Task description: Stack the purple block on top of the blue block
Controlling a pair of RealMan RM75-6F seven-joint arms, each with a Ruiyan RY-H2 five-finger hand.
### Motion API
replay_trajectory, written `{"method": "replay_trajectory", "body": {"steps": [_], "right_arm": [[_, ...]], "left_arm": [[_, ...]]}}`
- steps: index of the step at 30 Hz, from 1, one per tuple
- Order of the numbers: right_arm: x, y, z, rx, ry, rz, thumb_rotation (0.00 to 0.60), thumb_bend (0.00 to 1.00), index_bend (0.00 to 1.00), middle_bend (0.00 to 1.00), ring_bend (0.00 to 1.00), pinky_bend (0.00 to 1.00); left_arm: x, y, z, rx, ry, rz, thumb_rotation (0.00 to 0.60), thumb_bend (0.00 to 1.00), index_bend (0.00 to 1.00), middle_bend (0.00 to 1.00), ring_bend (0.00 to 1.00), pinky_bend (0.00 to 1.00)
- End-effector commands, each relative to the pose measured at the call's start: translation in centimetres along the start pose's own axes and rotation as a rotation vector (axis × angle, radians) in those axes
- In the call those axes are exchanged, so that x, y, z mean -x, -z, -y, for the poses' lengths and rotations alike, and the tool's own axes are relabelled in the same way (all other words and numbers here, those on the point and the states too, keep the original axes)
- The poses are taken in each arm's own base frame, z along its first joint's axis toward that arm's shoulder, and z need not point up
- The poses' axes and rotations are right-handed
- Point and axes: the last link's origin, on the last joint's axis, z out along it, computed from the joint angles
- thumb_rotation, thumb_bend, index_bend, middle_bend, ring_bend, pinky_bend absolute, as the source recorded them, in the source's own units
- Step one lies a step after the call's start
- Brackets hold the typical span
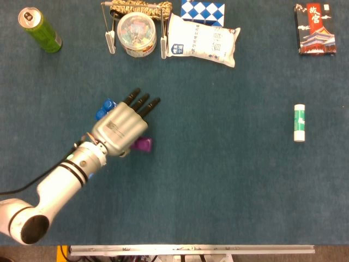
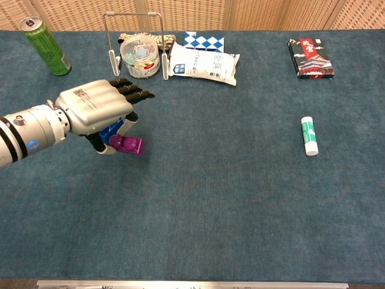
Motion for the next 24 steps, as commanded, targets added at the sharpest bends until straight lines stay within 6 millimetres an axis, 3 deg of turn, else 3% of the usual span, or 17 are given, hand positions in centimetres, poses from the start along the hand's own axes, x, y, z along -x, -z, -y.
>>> {"method": "replay_trajectory", "body": {"steps": [1, 11, 24], "right_arm": [[0.1, 0.0, 0.1, 0.0, 0.003, 0.004, 0.6, 0.0, 0.3, 0.28, 0.15, 0.24], [0.6, -0.3, 0.2, 0.002, 0.014, 0.022, 0.6, 0.0, 0.3, 0.28, 0.15, 0.24], [1.3, -0.9, 0.1, 0.026, 0.041, 0.045, 0.6, 0.0, 0.3, 0.28, 0.15, 0.24]], "left_arm": [[-0.5, 0.7, 0.8, -0.018, -0.029, -0.012, 0.6, 0.19, 0.57, 0.0, 0.0, 0.03], [-0.2, 2.2, 2.7, 0.009, -0.128, 0.009, 0.6, 0.19, 0.57, 0.0, 0.0, 0.03], [0.2, 0.7, 4.8, 0.102, -0.152, -0.035, 0.6, 0.19, 0.58, 0.0, 0.0, 0.03]]}}
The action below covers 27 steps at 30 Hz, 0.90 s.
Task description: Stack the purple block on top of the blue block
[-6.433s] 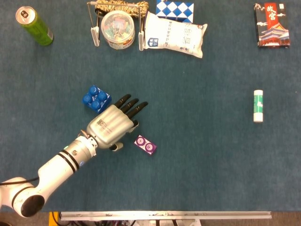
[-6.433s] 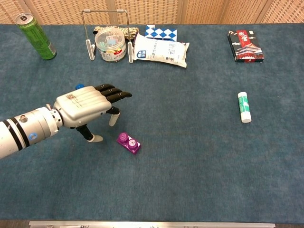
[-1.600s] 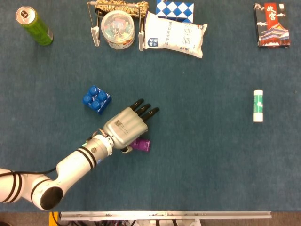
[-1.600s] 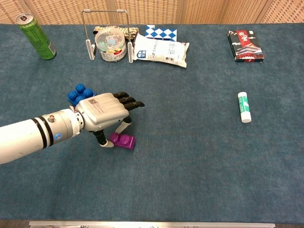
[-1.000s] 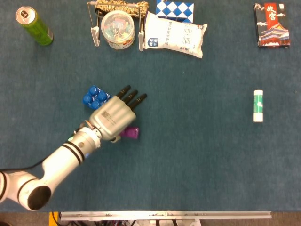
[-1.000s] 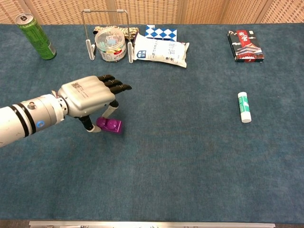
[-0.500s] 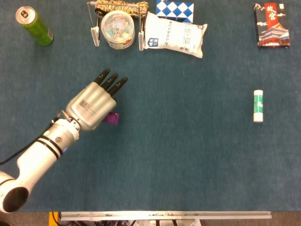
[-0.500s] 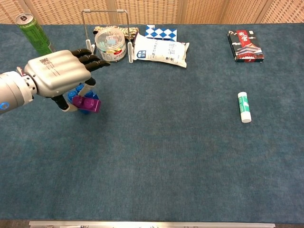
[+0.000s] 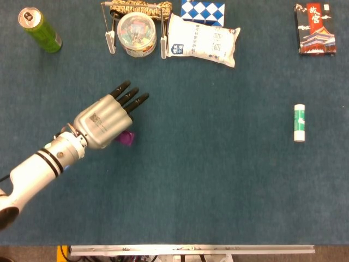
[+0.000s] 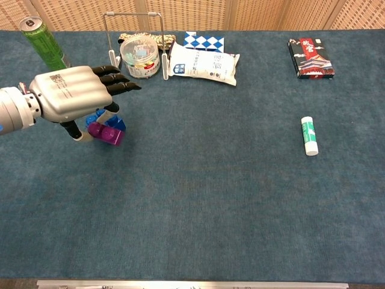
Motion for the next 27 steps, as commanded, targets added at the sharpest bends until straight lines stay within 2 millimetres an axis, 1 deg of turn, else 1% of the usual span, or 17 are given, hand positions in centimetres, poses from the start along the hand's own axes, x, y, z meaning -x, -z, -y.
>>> {"method": "replay_trajectory", "body": {"steps": [1, 9, 16, 20, 27], "right_arm": [[0.3, -0.3, 0.0, 0.007, 0.009, 0.008, 0.6, 0.0, 0.3, 0.28, 0.15, 0.24], [1.2, -1.2, 0.1, 0.027, 0.046, 0.04, 0.6, 0.0, 0.3, 0.28, 0.15, 0.24], [2.0, -1.7, 0.3, 0.045, 0.076, 0.061, 0.6, 0.0, 0.3, 0.28, 0.15, 0.24], [2.3, -1.9, 0.4, 0.052, 0.088, 0.069, 0.6, 0.0, 0.3, 0.28, 0.15, 0.24], [2.5, -2.1, 0.5, 0.058, 0.093, 0.067, 0.6, 0.0, 0.3, 0.28, 0.15, 0.24]], "left_arm": [[0.2, -0.6, 1.1, 0.018, -0.017, -0.007, 0.6, 0.19, 0.58, 0.0, 0.0, 0.03], [0.6, -1.2, 3.6, 0.038, -0.059, 0.0, 0.6, 0.19, 0.59, 0.0, 0.0, 0.03], [0.7, -1.0, 5.7, 0.062, -0.117, 0.036, 0.6, 0.19, 0.59, 0.0, 0.0, 0.03], [0.7, -0.7, 6.2, 0.08, -0.143, 0.059, 0.6, 0.2, 0.59, 0.0, 0.0, 0.03], [0.8, -0.4, 6.7, 0.099, -0.158, 0.094, 0.6, 0.2, 0.59, 0.0, 0.0, 0.03]]}}
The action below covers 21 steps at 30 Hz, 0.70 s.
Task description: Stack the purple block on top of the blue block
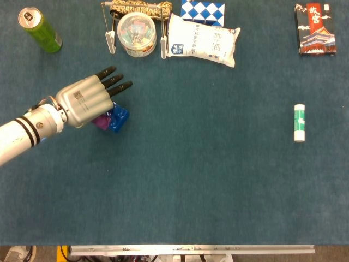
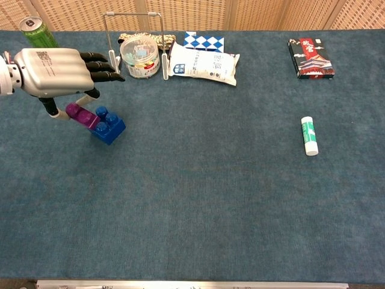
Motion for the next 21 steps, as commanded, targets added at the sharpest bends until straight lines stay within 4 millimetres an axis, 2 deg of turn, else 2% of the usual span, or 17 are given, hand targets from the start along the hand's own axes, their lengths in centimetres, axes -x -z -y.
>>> {"method": "replay_trajectory", "body": {"steps": [1, 11, 21], "right_arm": [[0.0, 0.0, 0.0, 0.001, 0.0, -0.001, 0.6, 0.0, 0.3, 0.28, 0.15, 0.24], [-0.1, -0.1, -0.2, 0.006, -0.008, -0.004, 0.6, 0.0, 0.3, 0.28, 0.15, 0.24], [0.1, -0.4, -0.3, 0.013, -0.001, 0.008, 0.6, 0.0, 0.3, 0.28, 0.15, 0.24]], "left_arm": [[0.0, 0.0, 0.2, 0.005, -0.007, 0.013, 0.6, 0.2, 0.59, 0.0, 0.0, 0.03], [0.8, -0.8, -0.2, 0.023, 0.031, 0.047, 0.6, 0.2, 0.59, 0.0, 0.0, 0.05], [0.3, -1.7, 0.0, 0.033, 0.071, 0.034, 0.6, 0.2, 0.6, 0.0, 0.0, 0.06]]}}
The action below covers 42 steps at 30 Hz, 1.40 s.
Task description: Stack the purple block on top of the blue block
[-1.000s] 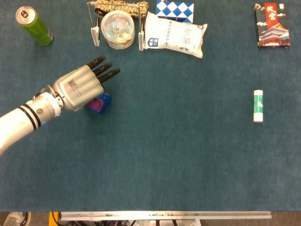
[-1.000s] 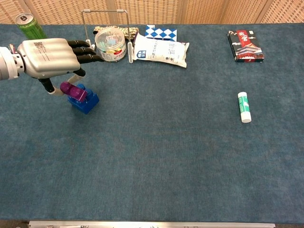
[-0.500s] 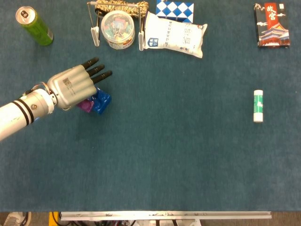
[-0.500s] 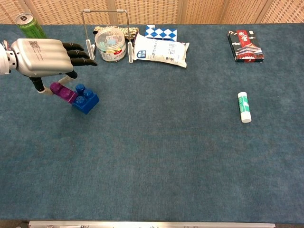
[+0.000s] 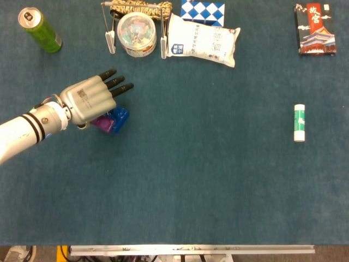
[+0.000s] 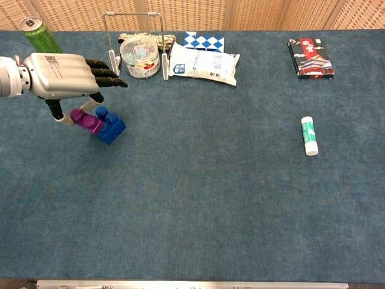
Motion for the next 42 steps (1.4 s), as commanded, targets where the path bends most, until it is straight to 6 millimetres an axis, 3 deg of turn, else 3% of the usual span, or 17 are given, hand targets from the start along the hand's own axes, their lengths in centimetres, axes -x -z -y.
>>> {"method": "replay_trajectory", "body": {"steps": [1, 42], "right_arm": [[0.0, 0.0, 0.0, 0.001, 0.001, 0.002, 0.6, 0.0, 0.3, 0.28, 0.15, 0.24], [-0.3, -0.2, -0.6, 0.022, -0.01, -0.007, 0.6, 0.0, 0.3, 0.28, 0.15, 0.24]], "left_arm": [[-0.1, -0.3, 0.0, 0.007, -0.006, -0.005, 0.6, 0.2, 0.6, 0.0, 0.0, 0.06], [0.2, -2.6, -0.2, 0.034, -0.024, 0.017, 0.6, 0.2, 0.6, 0.0, 0.0, 0.07]]}}
